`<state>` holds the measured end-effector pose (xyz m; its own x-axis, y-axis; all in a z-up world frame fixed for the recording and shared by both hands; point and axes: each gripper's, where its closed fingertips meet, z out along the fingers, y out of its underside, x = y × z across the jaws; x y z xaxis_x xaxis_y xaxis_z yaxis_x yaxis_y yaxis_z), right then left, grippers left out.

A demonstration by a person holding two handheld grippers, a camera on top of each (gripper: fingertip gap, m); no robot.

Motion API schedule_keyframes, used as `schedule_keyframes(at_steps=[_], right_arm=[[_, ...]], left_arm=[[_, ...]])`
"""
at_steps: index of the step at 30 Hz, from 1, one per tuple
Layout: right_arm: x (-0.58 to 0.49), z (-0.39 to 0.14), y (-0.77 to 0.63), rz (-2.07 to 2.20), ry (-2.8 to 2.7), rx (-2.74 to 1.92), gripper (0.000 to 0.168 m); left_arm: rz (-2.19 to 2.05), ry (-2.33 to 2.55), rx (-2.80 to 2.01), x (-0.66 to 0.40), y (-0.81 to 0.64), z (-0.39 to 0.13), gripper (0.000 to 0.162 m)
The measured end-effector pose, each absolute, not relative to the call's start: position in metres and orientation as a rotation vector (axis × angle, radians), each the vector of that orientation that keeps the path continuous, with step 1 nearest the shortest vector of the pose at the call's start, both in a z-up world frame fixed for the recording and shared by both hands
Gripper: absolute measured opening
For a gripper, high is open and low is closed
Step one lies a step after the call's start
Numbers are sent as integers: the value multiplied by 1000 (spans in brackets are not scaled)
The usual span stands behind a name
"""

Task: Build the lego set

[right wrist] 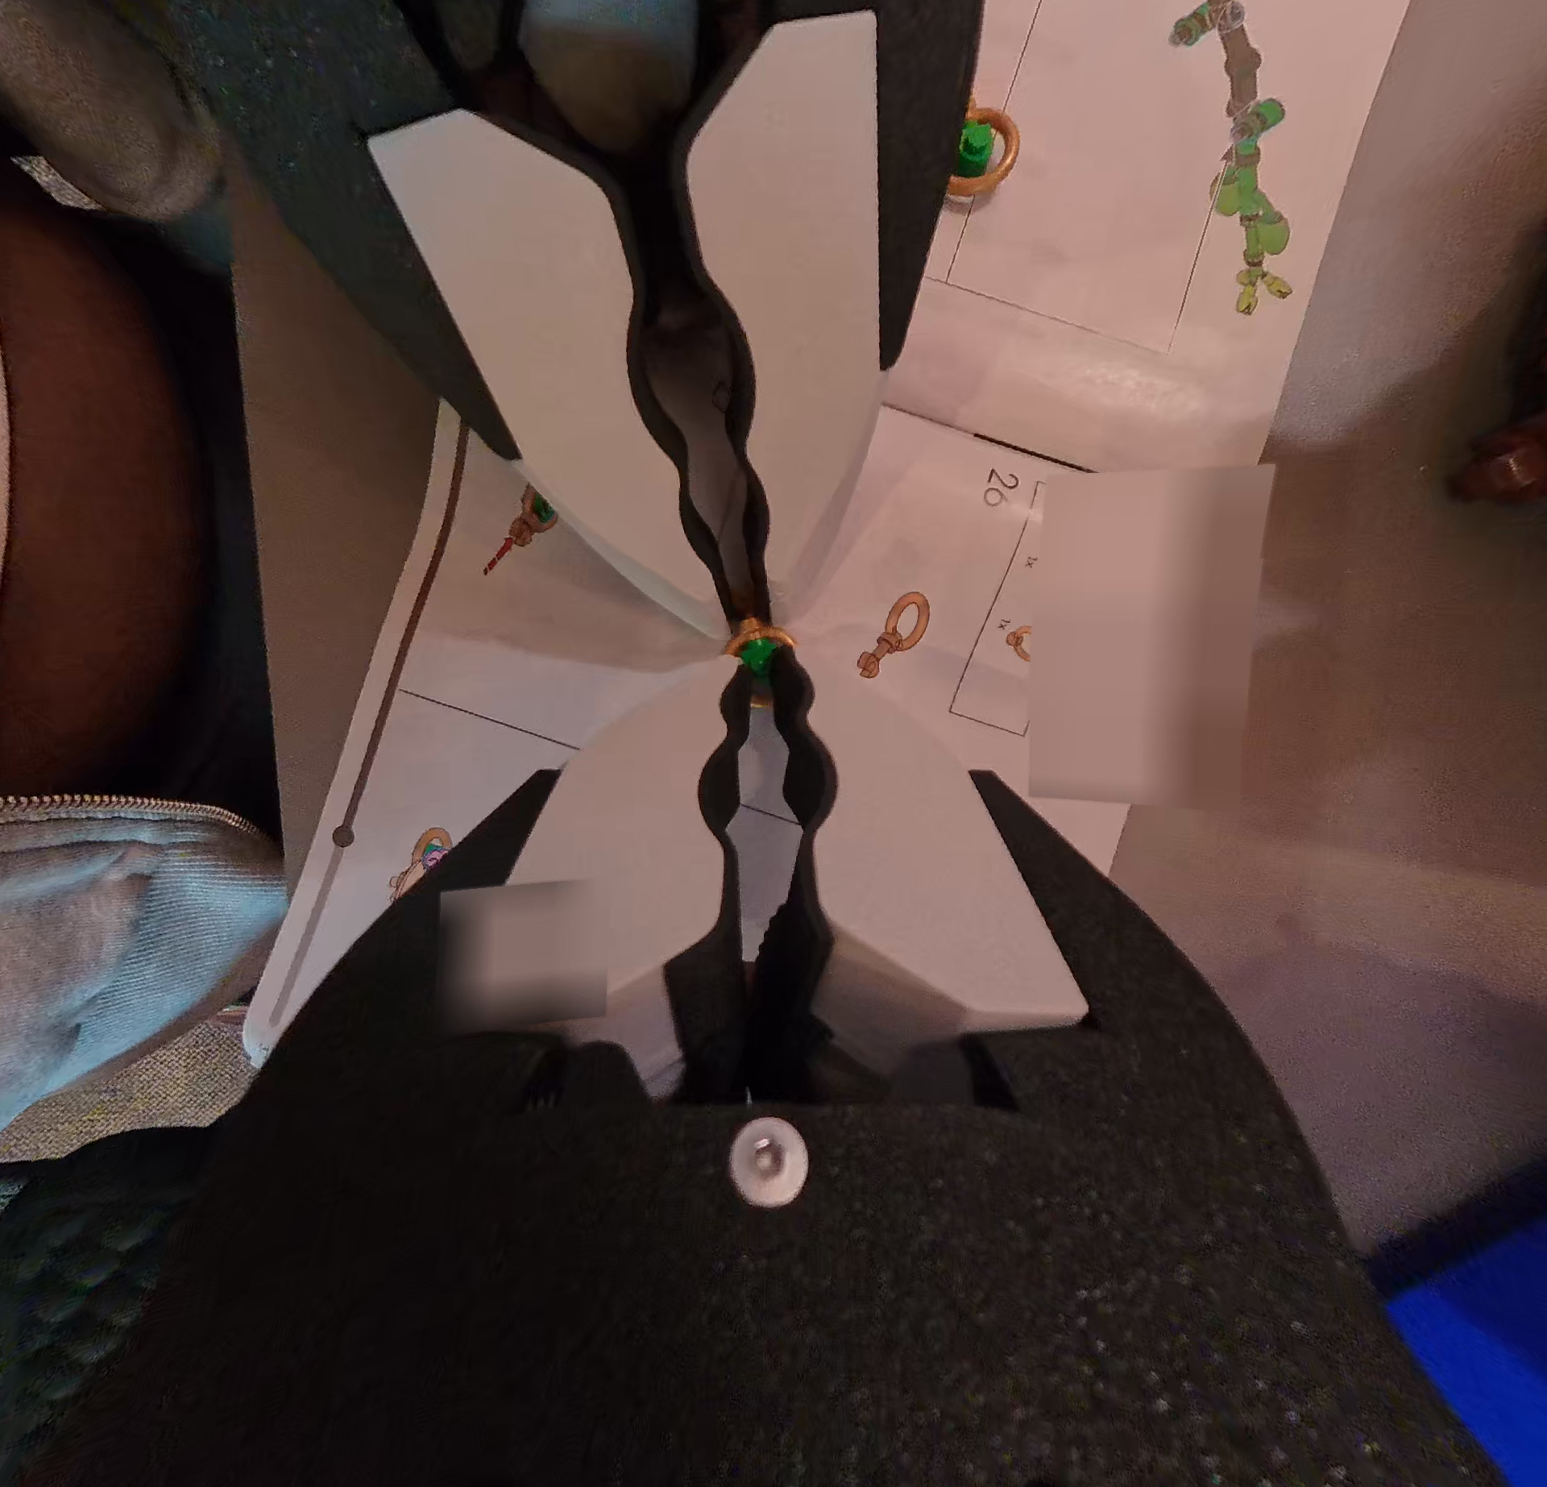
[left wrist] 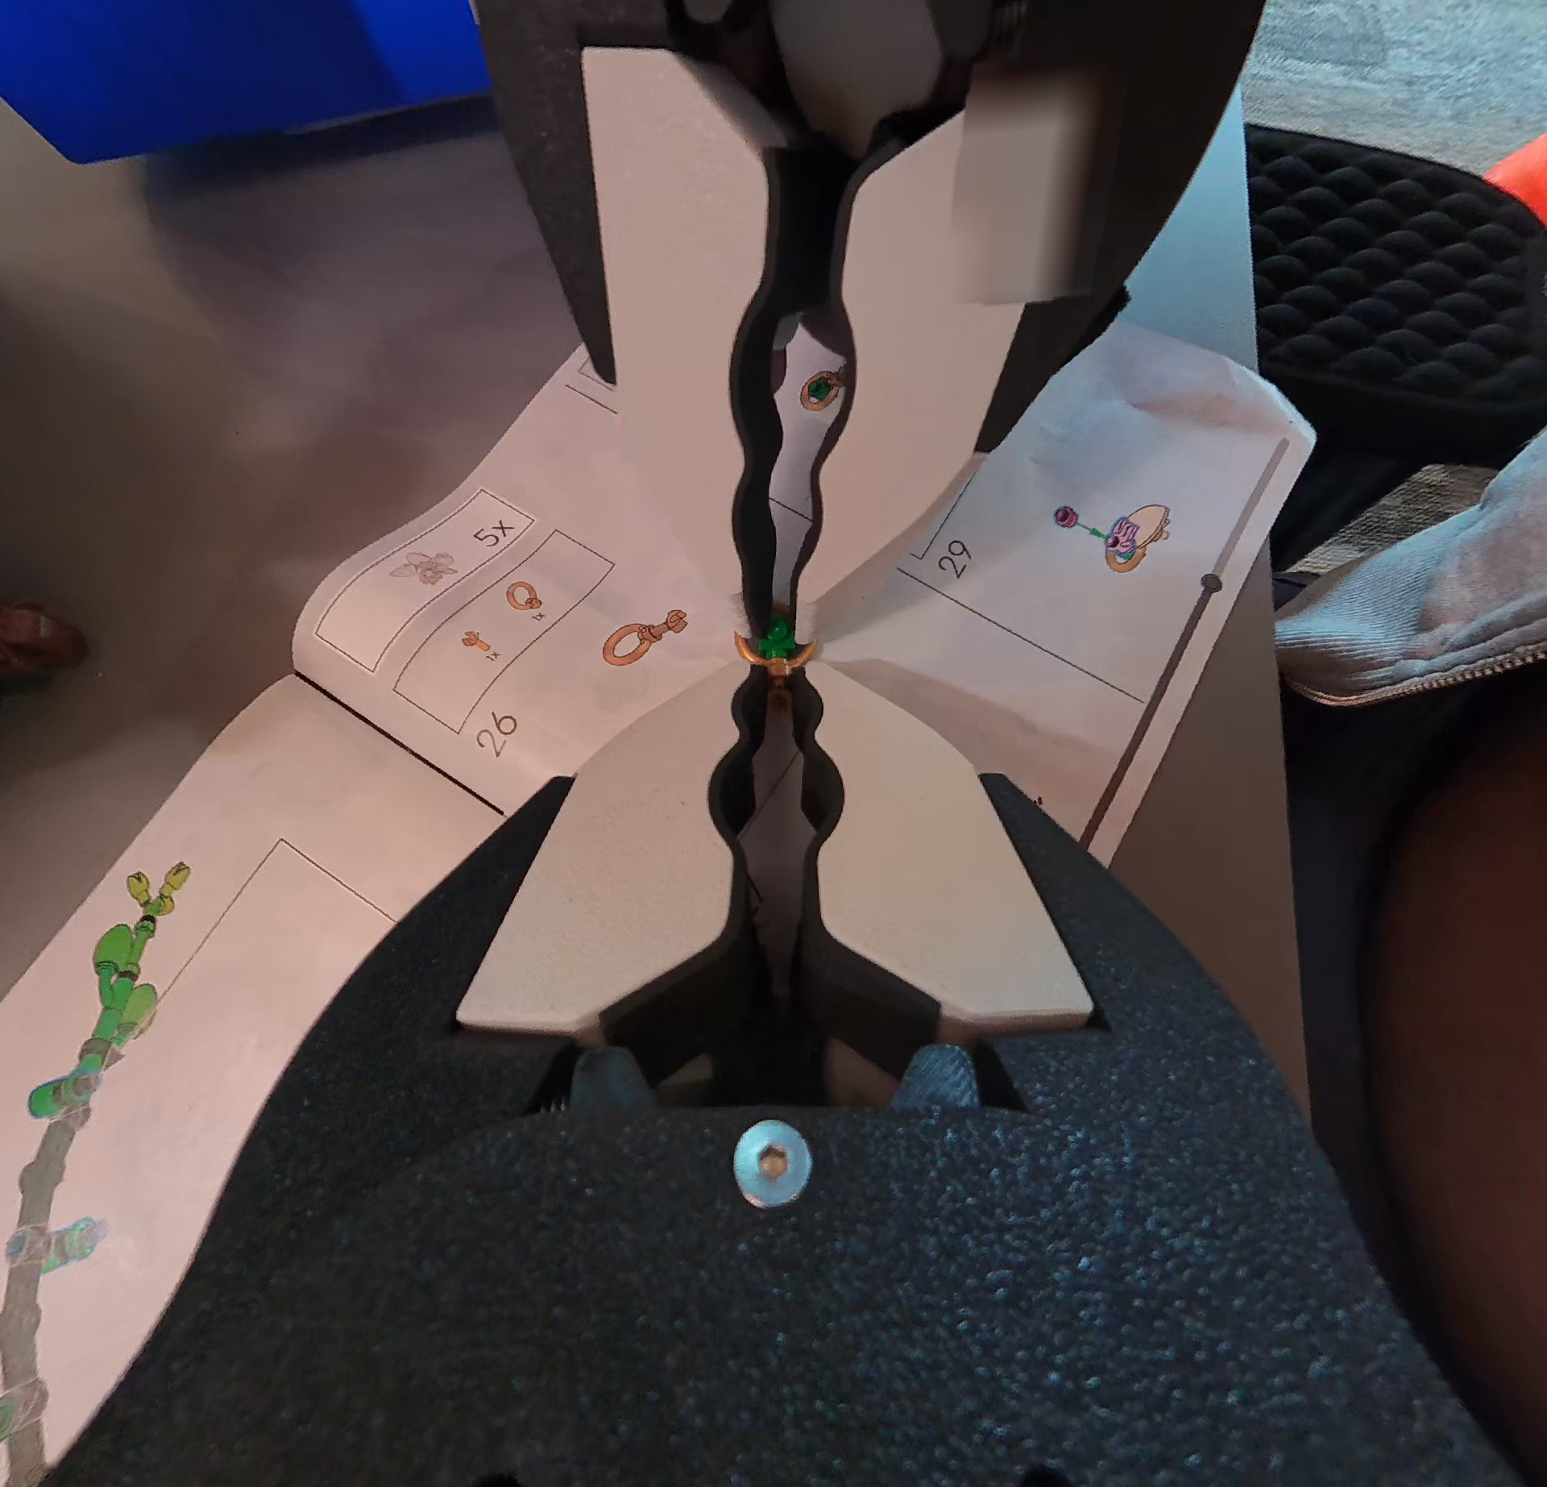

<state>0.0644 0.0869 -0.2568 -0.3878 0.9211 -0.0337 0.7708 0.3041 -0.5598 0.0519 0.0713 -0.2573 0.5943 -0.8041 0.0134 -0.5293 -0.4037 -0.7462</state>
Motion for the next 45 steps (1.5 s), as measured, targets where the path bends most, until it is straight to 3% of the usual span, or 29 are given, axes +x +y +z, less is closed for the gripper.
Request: schedule_keyframes(at_steps=[7, 10, 12, 14, 17, 24, 27, 29, 36, 41, 45], right_arm=[[60, -256, 78, 767, -2329, -1500, 2], [63, -253, 71, 862, -2330, -1523, 23], [64, -247, 72, 901, -2259, -1554, 28], [65, -239, 81, 866, -2184, -1566, 24], [69, -239, 93, 758, -2127, -1597, 3], [74, -257, 98, 603, -2169, -1596, 3], [76, -254, 97, 616, -2171, -1588, 3], [76, -252, 96, 629, -2170, -1591, 5], [73, -258, 93, 627, -2174, -1668, 24], [74, -259, 87, 629, -2074, -1715, 16], [74, -259, 85, 652, -2052, -1733, 11]], left_arm=[[-503, 1069, -2100, 52, 73, -258, 4], [-493, 1076, -2097, 53, 71, -258, 5], [-497, 1076, -2099, 52, 71, -258, 5], [-494, 1077, -2098, 52, 71, -258, 5], [-489, 1079, -2096, 52, 71, -258, 5], [-497, 1100, -2086, 51, 72, -258, 7], [-470, 1121, -2090, 43, 68, -256, 28], [-450, 1149, -2102, 38, 63, -256, 29], [-369, 1171, -2063, 36, 73, -253, 17], [-382, 1228, -2040, 40, 73, -258, 2], [-418, 1215, -2041, 43, 73, -258, 0]])
